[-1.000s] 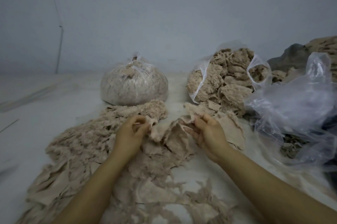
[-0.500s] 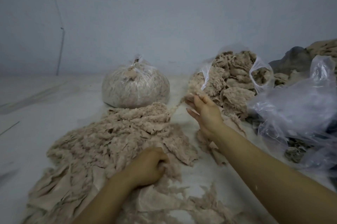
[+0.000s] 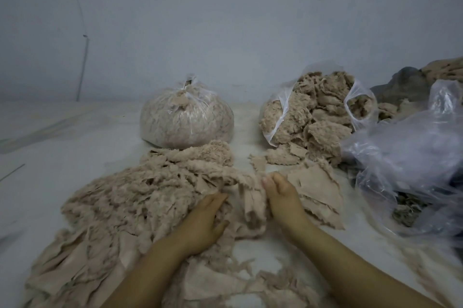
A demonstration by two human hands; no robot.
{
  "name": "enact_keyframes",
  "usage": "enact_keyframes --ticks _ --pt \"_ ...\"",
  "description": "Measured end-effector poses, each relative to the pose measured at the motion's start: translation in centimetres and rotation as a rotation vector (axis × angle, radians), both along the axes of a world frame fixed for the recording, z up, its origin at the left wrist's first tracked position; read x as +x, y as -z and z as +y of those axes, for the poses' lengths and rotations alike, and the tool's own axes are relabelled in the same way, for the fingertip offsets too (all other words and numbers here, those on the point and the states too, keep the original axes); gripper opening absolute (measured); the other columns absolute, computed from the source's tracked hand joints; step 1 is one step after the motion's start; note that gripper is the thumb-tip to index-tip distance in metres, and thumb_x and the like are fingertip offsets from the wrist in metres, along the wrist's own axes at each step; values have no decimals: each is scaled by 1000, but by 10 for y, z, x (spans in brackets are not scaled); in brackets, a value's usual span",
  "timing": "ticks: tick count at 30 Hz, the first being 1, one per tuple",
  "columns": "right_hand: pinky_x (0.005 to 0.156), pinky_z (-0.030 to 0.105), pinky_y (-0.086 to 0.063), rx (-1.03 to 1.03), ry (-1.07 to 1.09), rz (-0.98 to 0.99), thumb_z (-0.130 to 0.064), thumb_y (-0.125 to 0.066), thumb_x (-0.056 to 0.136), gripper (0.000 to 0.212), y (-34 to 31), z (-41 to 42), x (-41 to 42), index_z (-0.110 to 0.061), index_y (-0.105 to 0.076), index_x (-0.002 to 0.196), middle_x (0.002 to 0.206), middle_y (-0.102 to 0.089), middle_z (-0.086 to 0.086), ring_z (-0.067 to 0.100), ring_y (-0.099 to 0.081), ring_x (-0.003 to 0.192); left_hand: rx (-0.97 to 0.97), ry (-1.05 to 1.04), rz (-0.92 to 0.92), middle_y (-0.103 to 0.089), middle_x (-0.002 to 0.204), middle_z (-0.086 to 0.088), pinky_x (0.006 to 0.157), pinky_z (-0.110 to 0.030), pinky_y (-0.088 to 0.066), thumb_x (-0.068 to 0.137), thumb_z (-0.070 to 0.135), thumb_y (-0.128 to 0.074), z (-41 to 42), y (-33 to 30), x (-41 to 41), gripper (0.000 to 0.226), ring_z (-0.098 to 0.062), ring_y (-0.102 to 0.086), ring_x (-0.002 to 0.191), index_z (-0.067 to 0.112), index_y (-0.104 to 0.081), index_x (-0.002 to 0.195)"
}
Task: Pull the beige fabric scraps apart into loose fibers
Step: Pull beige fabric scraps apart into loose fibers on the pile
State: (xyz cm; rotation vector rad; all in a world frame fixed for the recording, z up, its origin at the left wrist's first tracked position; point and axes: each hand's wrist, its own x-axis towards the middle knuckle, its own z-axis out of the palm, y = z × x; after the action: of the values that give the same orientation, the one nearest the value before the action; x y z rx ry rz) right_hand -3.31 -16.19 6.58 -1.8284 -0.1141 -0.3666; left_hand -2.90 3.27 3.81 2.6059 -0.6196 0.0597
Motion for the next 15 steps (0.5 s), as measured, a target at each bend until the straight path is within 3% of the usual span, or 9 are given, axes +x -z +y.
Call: enact_keyframes --ticks 3,5,6,8,9,11,12,14,15 --pt "50 22 -48 469 -222 238 -17 -45 100 30 -13 -1 -12 -10 -61 75 61 -67 -4 11 -61 53 -240 -37 2 -30 143 8 97 -5 -28 93 30 -58 -8 -1 4 65 -6 -34 130 24 -23 148" --pt "48 25 -53 632 -309 450 -16 -47 99 26 -11 -4 -17 -3 -69 92 73 -72 11 20 -68 57 -429 -97 -100 -28 140 14 105 -14 -27 88 30 -64 -21 -6 3 73 -5 -30 133 24 -22 148" --pt "41 24 -50 657 -328 530 -15 -47 99 25 -9 -5 -20 -1 -68 95 69 -70 13 21 -66 51 -461 -108 -157 -23 142 15 111 -20 -21 88 31 -64 -26 -7 2 76 -3 -21 136 24 -20 149" --pt "30 20 -39 674 -366 637 -22 -47 97 28 -3 -9 -24 -2 -66 95 58 -62 11 18 -55 38 -364 -80 -281 -14 149 12 116 -28 -12 89 28 -60 -35 -6 3 68 -4 -6 140 23 -24 148" --pt "34 22 -43 681 -400 659 -29 -49 96 33 1 -11 -24 -2 -67 96 63 -63 13 20 -57 42 -297 -82 -339 -17 150 6 117 -31 -12 89 23 -57 -36 -3 6 57 -9 -5 142 21 -36 142" --pt "68 39 -59 621 -452 589 -42 -61 87 41 9 -16 -23 -8 -69 107 97 -69 23 32 -69 79 -282 -169 -381 -32 141 -5 112 -26 -17 91 18 -57 -36 -1 10 27 -19 -19 136 14 -63 117" --pt "83 41 -57 506 -432 520 -42 -72 78 45 12 -19 -24 -15 -66 113 113 -65 21 28 -68 96 -326 -208 -371 -39 132 -5 105 -22 -20 92 18 -56 -36 -2 10 17 -20 -28 130 12 -68 104" --pt "77 26 -56 214 -299 385 -30 -84 67 51 17 -21 -26 -29 -62 113 116 -62 4 3 -67 91 -416 -171 -311 -48 119 -1 98 -22 -29 94 14 -53 -36 -4 10 14 -18 -42 117 11 -66 91" --pt "71 22 -54 159 -272 338 -24 -85 68 45 21 -21 -25 -29 -63 108 108 -64 0 1 -67 82 -440 -112 -270 -51 118 2 98 -25 -34 95 13 -52 -36 -4 8 12 -15 -46 113 14 -63 91"
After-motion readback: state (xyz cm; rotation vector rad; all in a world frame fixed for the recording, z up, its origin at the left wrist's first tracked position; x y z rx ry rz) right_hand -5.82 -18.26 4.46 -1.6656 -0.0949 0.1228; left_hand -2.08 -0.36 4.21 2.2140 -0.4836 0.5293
